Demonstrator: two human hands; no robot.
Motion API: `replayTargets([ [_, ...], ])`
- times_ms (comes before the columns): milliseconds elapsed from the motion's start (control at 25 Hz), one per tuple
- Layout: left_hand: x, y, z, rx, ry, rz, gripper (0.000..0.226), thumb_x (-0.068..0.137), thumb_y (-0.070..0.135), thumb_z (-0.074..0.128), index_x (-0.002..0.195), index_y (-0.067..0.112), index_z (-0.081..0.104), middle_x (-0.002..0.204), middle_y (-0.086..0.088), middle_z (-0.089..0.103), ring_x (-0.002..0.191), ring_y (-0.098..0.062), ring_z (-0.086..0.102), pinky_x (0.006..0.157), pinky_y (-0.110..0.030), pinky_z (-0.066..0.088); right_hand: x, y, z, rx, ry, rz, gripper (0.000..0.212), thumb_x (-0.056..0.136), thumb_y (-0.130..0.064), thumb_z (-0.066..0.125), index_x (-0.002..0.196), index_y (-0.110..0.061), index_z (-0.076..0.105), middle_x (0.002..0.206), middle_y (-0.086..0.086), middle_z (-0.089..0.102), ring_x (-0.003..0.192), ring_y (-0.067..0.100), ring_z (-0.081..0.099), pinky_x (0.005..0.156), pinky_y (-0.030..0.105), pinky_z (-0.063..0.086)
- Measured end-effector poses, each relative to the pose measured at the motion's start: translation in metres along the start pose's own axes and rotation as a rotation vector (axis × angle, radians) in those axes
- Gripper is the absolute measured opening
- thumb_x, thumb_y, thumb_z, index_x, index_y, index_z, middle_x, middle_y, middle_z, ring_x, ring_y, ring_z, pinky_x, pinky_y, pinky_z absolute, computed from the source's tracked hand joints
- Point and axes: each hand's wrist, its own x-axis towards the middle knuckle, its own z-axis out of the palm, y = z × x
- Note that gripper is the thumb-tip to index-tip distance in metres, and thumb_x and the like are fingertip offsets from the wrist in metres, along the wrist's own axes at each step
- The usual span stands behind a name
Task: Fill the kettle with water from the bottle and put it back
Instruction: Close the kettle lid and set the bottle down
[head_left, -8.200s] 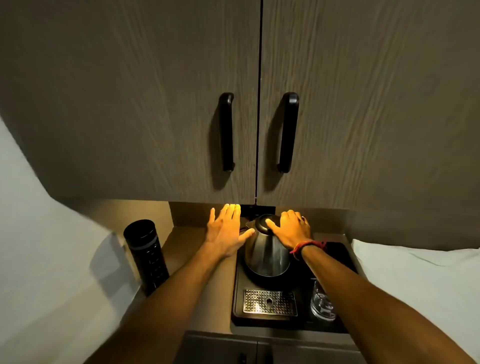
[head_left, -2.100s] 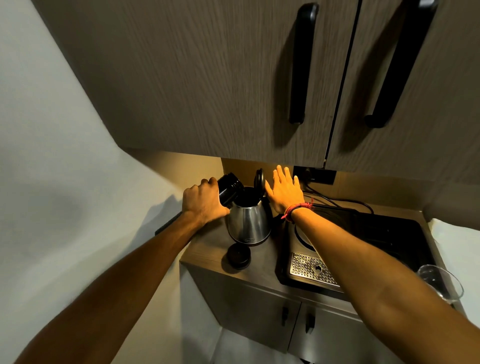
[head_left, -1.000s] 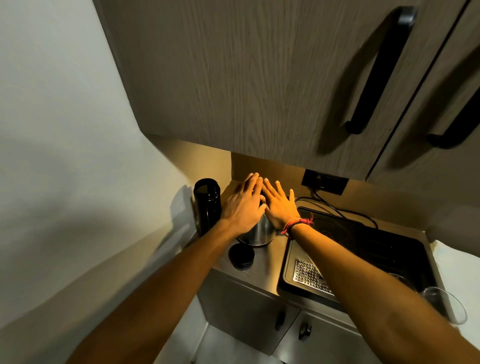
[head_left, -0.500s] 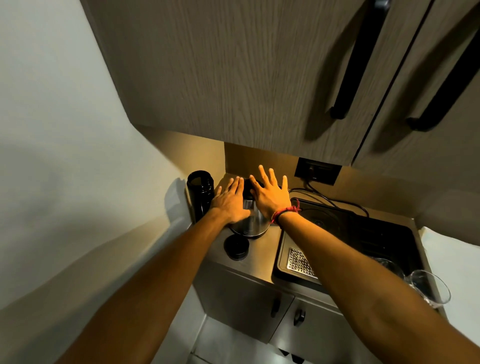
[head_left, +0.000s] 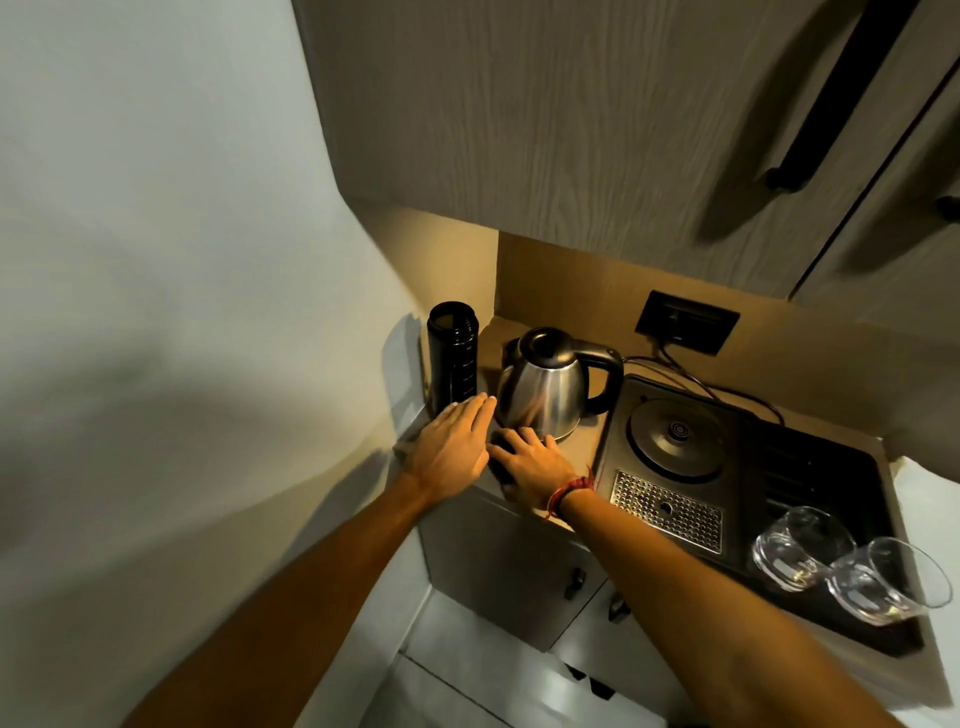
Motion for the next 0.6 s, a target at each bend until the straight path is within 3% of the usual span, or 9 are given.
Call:
replayTargets([
  [80, -0.012, -0.015, 0.006, 0.010, 0.045, -0.101, 0.057, 0.088, 0.029, 0.063, 0.137, 0.003, 0.052, 0.125, -0.016, 0.064, 0.113, -0.031, 0.063, 0.096, -0.040, 0.053, 0.000, -0.002, 0.001, 0.049, 0.027, 0.009, 0.062, 0.085, -0.032, 0.062, 0.142, -0.031, 0.039, 0.144, 0.007, 0.037, 0.121, 0.036, 0.043, 0.096, 0.049, 0.048],
  [200, -0.026, -0.039, 0.001, 0.018, 0.059, -0.255, 0.046, 0.087, 0.032, 0.066, 0.120, 0.002, 0.059, 0.104, -0.016, 0.067, 0.094, -0.032, 0.066, 0.080, -0.041, 0.055, -0.001, -0.003, -0.006, 0.321, 0.030, 0.096, 0.061, 0.079, -0.030, 0.071, 0.136, -0.026, 0.047, 0.134, 0.004, 0.040, 0.116, 0.034, 0.049, 0.094, 0.042, 0.052],
  [320, -0.022, -0.057, -0.009, -0.047, 0.052, -0.322, 0.054, 0.090, 0.039, 0.063, 0.129, 0.005, 0.050, 0.119, -0.016, 0.062, 0.106, -0.032, 0.061, 0.088, -0.041, 0.053, 0.005, 0.000, -0.051, 0.615, 0.286, 0.223, 0.070, 0.073, -0.049, 0.071, 0.134, -0.024, 0.047, 0.124, 0.002, 0.044, 0.112, 0.022, 0.049, 0.091, 0.035, 0.050],
  [480, -0.002, -0.060, -0.026, -0.230, 0.131, -0.295, 0.068, 0.090, 0.043, 0.063, 0.142, 0.008, 0.036, 0.134, -0.015, 0.053, 0.119, -0.030, 0.055, 0.096, -0.042, 0.053, 0.021, 0.005, -0.150, 0.850, 0.678, 0.261, 0.070, 0.075, -0.041, 0.069, 0.138, -0.026, 0.043, 0.134, 0.002, 0.042, 0.124, 0.016, 0.037, 0.101, 0.025, 0.036],
  [600, 0.011, -0.060, -0.035, -0.264, 0.161, -0.252, 0.069, 0.091, 0.047, 0.056, 0.145, 0.012, 0.032, 0.136, -0.014, 0.052, 0.121, -0.029, 0.055, 0.099, -0.045, 0.052, 0.037, 0.004, -0.199, 0.688, 0.606, 0.155, 0.059, 0.081, -0.034, 0.067, 0.135, -0.020, 0.048, 0.135, 0.004, 0.052, 0.125, 0.019, 0.043, 0.107, 0.033, 0.032],
])
